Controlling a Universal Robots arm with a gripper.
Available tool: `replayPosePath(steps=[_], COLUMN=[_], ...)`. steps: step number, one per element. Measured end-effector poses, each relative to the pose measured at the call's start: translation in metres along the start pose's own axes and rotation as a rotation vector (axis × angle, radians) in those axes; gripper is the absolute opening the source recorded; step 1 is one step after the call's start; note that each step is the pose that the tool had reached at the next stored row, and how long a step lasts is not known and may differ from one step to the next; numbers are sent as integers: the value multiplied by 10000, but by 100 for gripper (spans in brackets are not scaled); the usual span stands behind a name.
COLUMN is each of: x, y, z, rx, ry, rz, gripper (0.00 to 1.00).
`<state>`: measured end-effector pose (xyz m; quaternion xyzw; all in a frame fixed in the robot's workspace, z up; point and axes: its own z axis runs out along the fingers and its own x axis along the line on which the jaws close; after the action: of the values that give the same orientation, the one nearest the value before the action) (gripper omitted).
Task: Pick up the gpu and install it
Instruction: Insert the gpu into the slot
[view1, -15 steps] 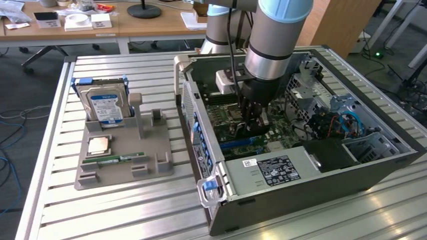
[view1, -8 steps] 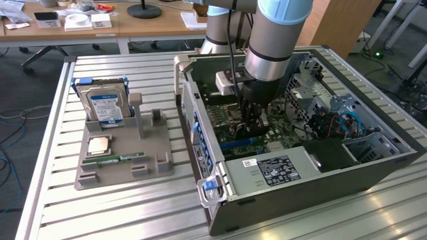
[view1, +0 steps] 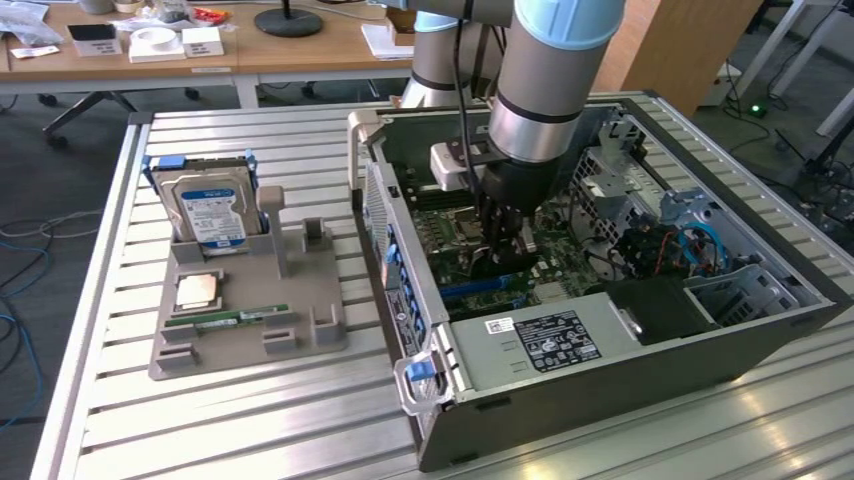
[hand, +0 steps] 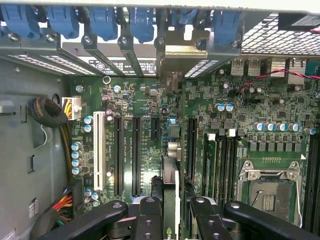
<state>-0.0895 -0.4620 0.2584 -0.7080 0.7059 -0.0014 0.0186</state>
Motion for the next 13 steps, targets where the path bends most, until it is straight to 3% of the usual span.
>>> replayPosePath(steps=[13], x=[1], y=[48], z=[15], rx=[6], ry=[1], rz=[0], gripper=[26])
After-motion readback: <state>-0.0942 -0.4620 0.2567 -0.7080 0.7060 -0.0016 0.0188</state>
